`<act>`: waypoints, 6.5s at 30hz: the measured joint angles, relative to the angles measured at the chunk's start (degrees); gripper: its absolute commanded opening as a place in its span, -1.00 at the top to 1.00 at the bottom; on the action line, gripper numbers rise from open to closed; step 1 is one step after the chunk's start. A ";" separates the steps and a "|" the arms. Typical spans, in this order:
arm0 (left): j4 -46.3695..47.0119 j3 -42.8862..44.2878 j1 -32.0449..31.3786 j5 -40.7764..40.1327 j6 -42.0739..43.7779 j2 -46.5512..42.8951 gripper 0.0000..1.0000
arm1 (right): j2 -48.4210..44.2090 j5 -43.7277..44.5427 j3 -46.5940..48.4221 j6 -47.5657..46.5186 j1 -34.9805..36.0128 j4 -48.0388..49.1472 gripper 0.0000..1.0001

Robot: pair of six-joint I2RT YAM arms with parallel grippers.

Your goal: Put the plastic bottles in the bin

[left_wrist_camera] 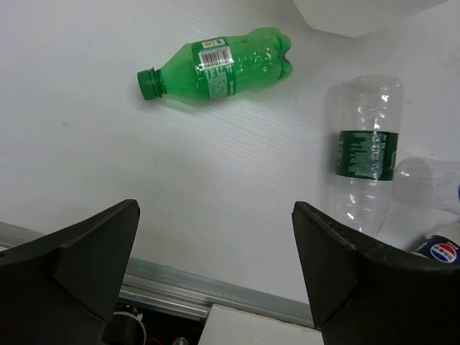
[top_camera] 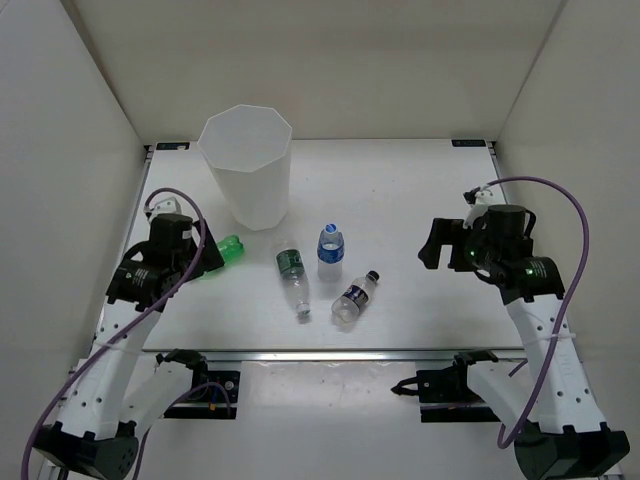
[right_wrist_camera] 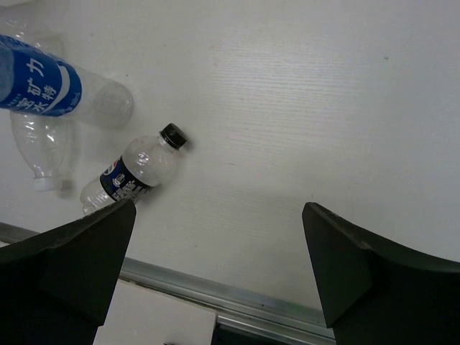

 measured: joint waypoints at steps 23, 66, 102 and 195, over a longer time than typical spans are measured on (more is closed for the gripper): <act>24.52 -13.49 11.61 20.74 40.52 13.05 -0.96 | 1.05 -10.64 -6.73 3.32 -2.62 14.14 -0.98; 31.69 9.33 -8.55 11.87 41.92 3.96 -0.40 | 0.46 -6.45 -11.72 6.73 4.92 18.86 -0.98; 33.44 24.15 -1.16 -4.11 13.03 14.16 -0.97 | 20.68 1.14 -7.08 -2.75 32.89 35.69 -0.98; 29.55 -3.21 -20.35 8.44 -9.44 31.39 -0.97 | -4.11 7.23 -13.62 5.44 1.03 25.73 -0.98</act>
